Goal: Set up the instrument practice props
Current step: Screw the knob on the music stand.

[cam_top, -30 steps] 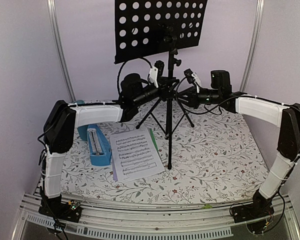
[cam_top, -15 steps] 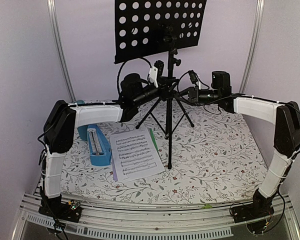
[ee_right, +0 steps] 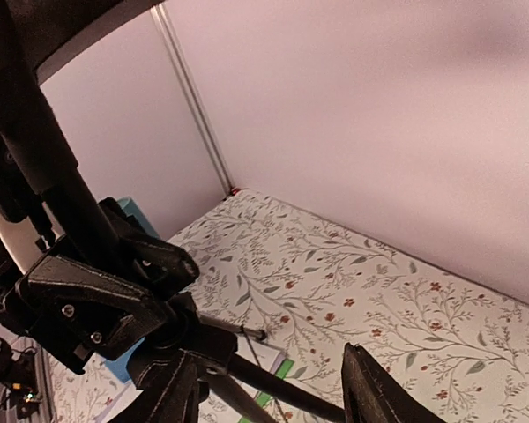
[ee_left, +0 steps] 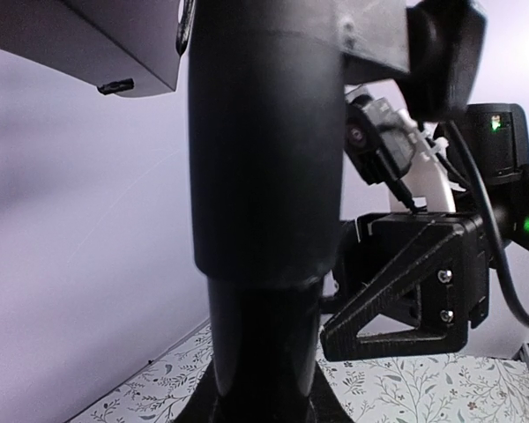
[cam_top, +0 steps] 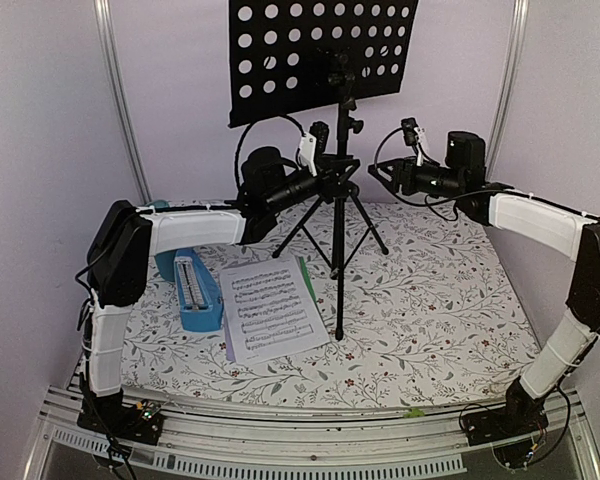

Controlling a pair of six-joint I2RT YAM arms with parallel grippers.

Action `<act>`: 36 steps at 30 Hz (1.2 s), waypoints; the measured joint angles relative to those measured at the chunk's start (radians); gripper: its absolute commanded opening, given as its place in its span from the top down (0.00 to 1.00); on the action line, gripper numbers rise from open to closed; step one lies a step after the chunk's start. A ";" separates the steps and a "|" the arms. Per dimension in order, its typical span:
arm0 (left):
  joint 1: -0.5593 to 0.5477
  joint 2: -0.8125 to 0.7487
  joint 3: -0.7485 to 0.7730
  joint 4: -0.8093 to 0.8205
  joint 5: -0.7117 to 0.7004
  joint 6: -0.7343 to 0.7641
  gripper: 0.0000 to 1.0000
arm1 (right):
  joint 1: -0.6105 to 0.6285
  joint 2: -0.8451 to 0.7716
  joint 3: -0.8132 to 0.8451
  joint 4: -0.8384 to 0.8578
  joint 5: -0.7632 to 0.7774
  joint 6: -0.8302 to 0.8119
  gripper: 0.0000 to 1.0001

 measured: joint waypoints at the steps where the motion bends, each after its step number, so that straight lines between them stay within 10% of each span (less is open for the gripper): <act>1: 0.000 0.000 0.000 0.000 0.002 0.000 1.00 | -0.001 -0.014 -0.011 0.003 0.030 -0.032 0.02; 22: 0.000 0.000 0.003 -0.006 0.003 0.001 1.00 | 0.175 -0.073 -0.307 0.236 0.386 -0.779 0.00; 36: 0.000 0.000 0.005 -0.011 0.003 0.003 1.00 | 0.240 -0.050 -0.344 0.433 0.527 -1.112 0.47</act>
